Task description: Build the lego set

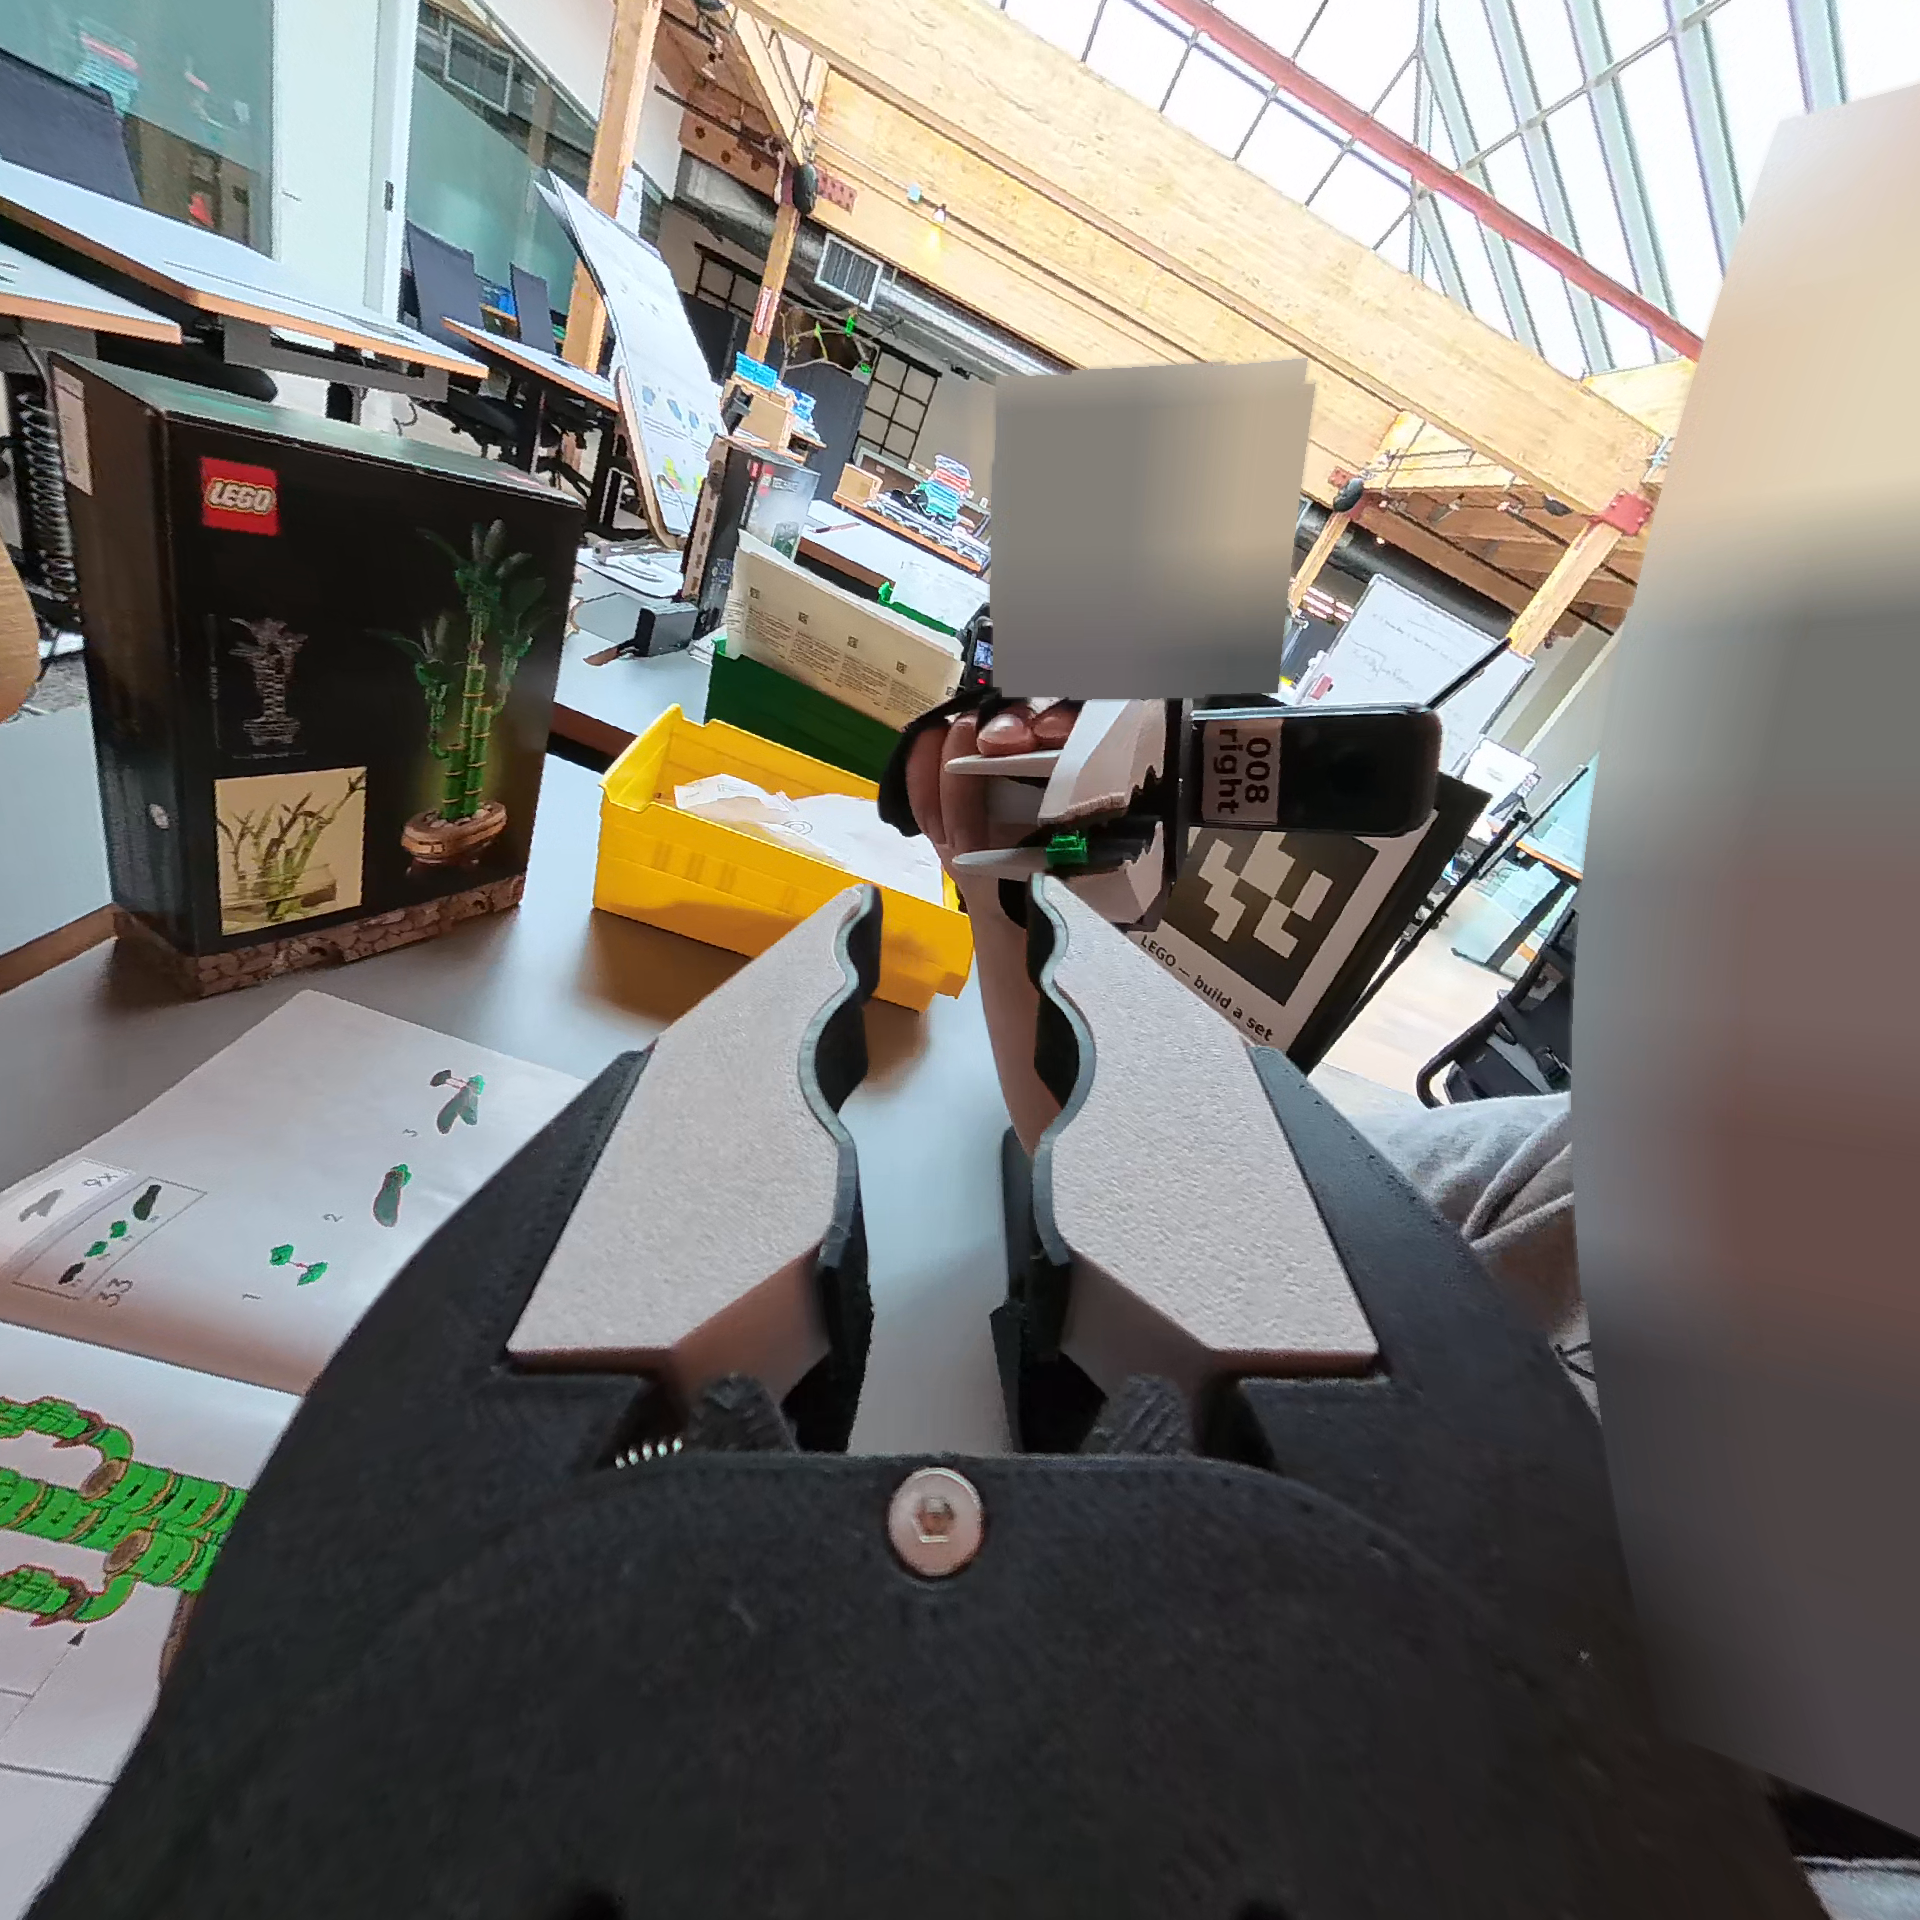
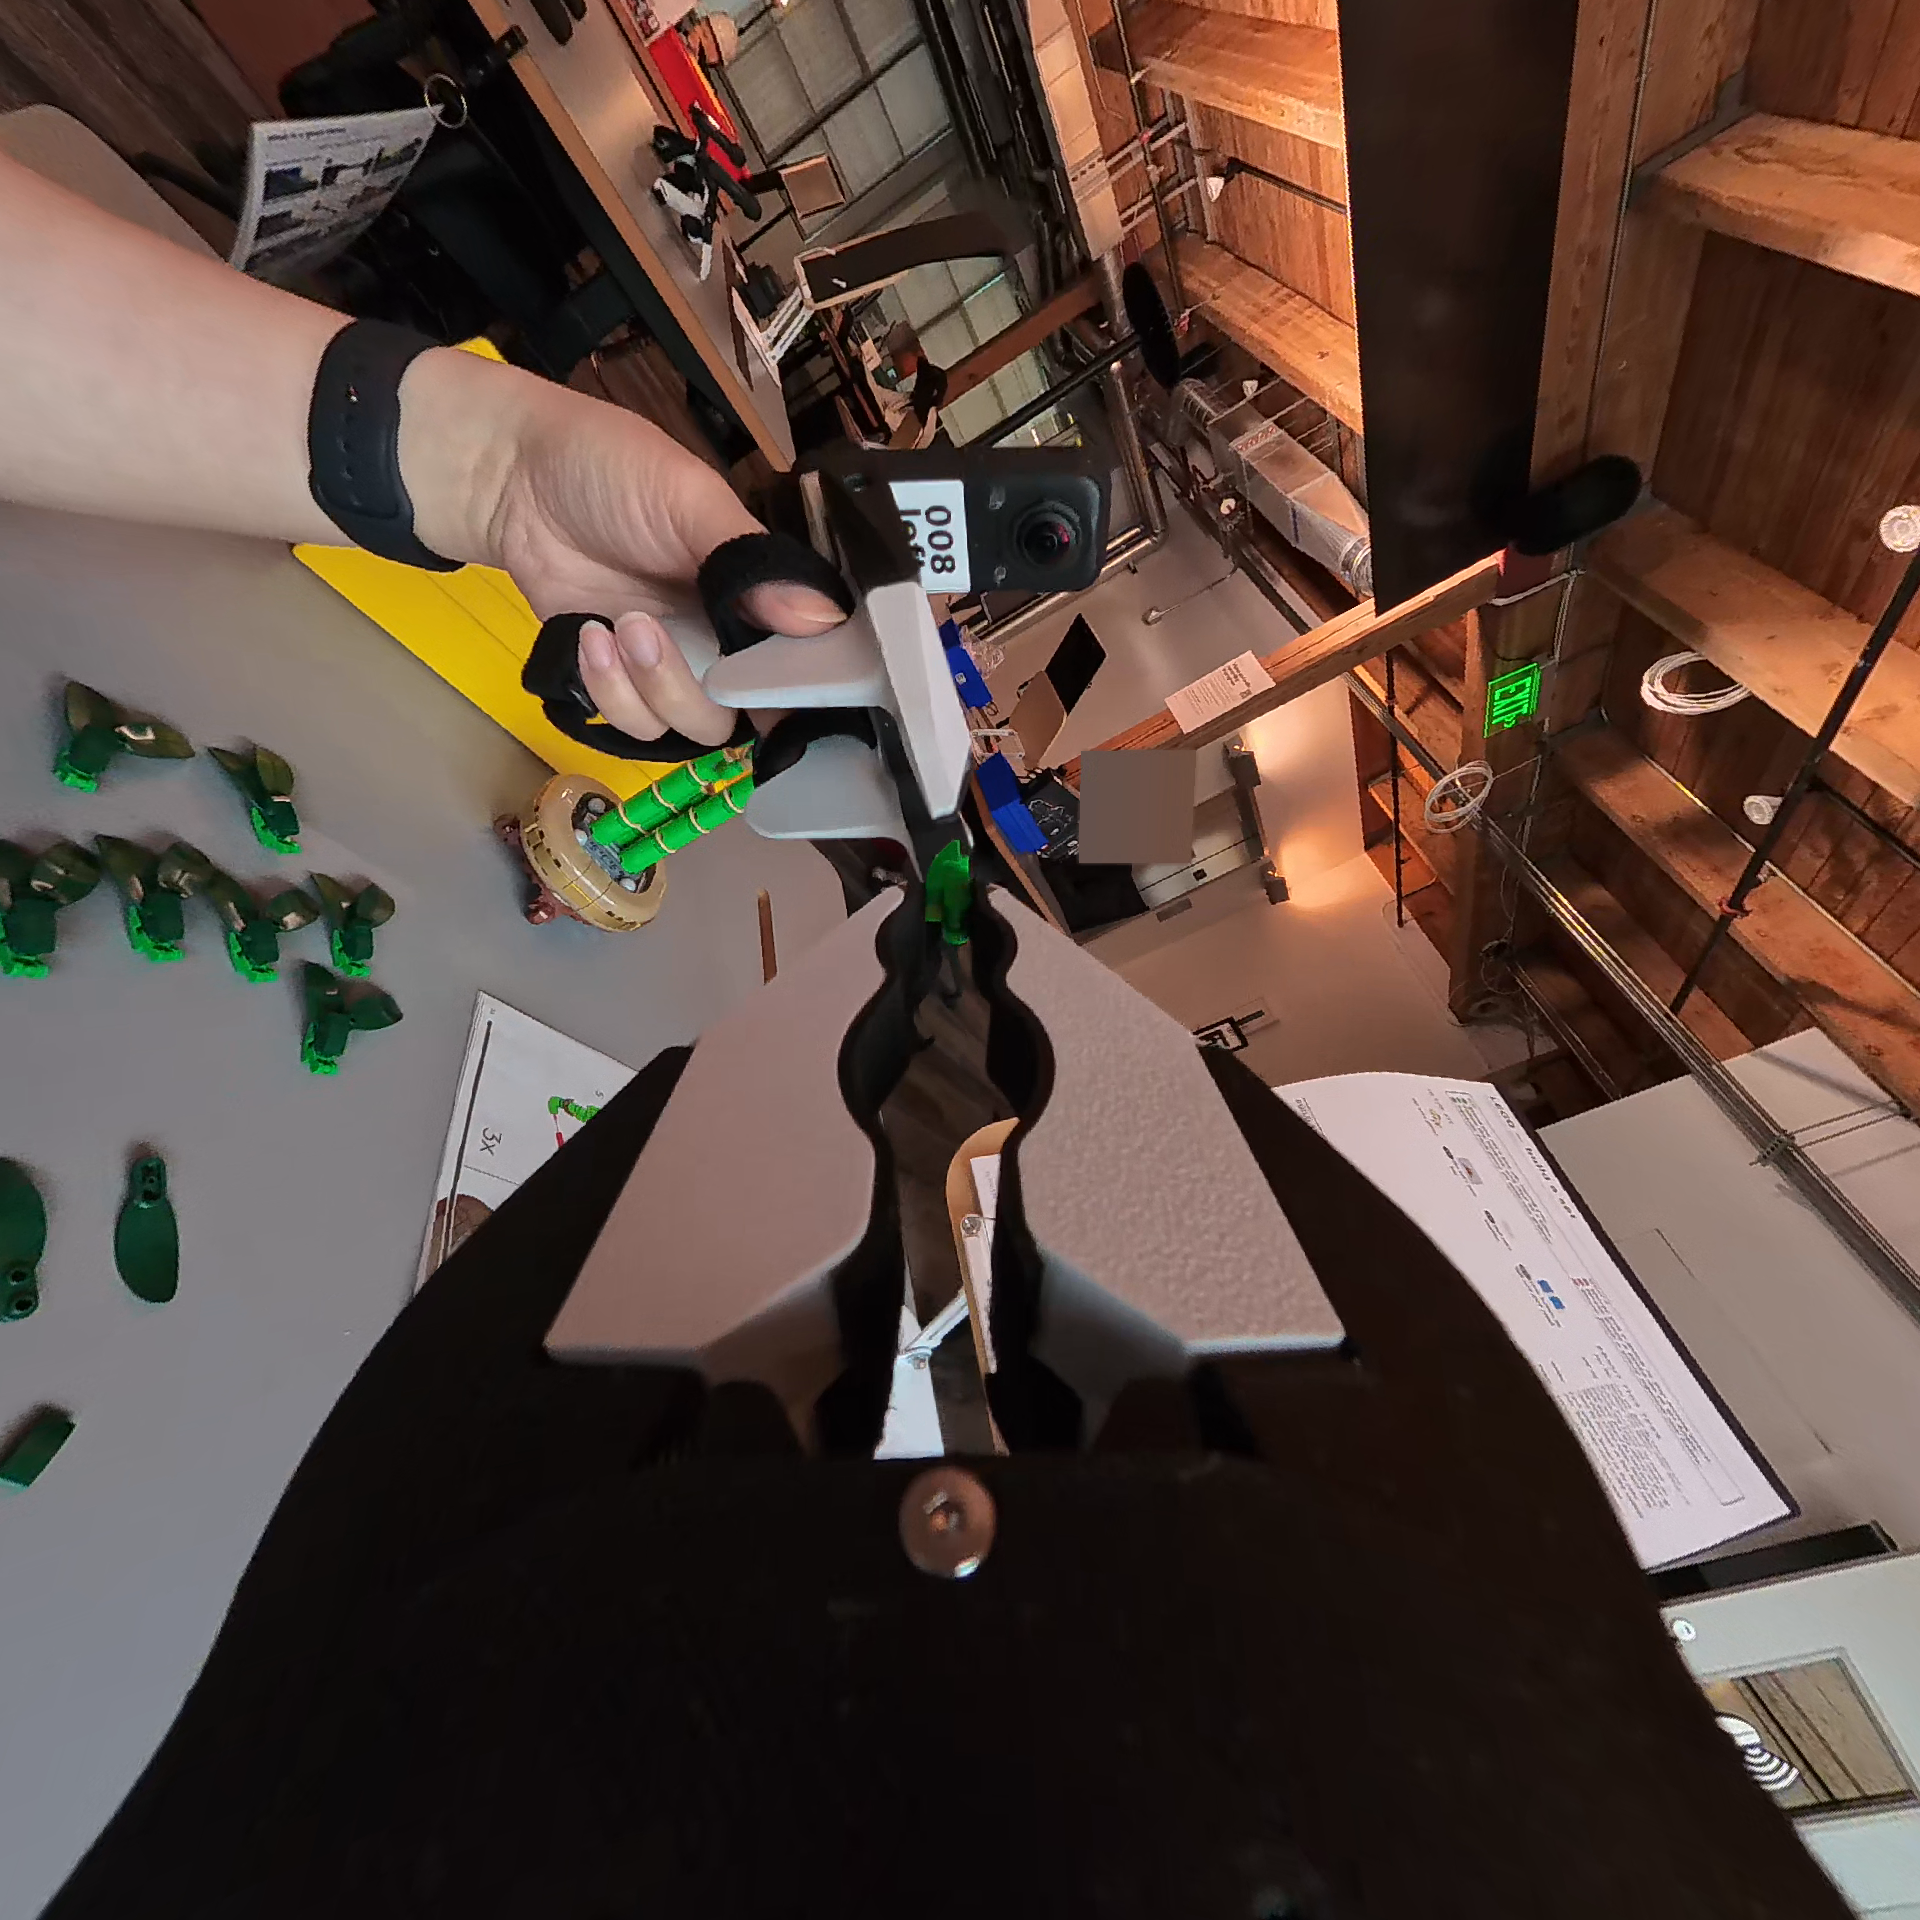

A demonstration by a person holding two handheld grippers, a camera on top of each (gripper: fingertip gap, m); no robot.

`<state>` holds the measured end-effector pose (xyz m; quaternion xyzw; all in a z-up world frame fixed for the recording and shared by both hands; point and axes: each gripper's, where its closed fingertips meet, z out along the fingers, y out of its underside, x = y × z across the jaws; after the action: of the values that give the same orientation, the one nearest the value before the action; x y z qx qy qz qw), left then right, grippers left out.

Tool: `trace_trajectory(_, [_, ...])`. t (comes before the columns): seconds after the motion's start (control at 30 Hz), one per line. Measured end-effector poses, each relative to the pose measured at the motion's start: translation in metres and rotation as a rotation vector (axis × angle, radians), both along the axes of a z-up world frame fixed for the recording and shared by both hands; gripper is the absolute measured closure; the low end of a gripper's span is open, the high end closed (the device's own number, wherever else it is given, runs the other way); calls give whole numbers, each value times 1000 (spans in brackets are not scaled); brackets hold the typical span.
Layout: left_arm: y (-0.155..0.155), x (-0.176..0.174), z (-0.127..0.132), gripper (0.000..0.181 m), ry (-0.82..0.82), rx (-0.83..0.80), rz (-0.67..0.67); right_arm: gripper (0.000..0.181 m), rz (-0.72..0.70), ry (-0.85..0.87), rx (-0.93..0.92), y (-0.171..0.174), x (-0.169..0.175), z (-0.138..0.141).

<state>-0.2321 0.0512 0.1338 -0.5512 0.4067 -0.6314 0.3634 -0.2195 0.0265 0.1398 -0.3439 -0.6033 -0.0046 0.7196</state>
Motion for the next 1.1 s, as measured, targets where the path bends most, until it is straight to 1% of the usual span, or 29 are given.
trace_trajectory(0.23, [9,1,0,155,-17,4,50,176,9,-5,5,1,-3,-4])
trace_trajectory(0.6, [13,2,-3,158,-29,-42,26,176,-3,14,-12,15,2,-10])
trace_trajectory(0.97, [18,-4,1,160,-53,-54,39,175,-6,14,36,11,1,-8])
trace_trajectory(1.1, [19,-8,3,161,-54,-30,57,175,0,14,56,8,2,-7])
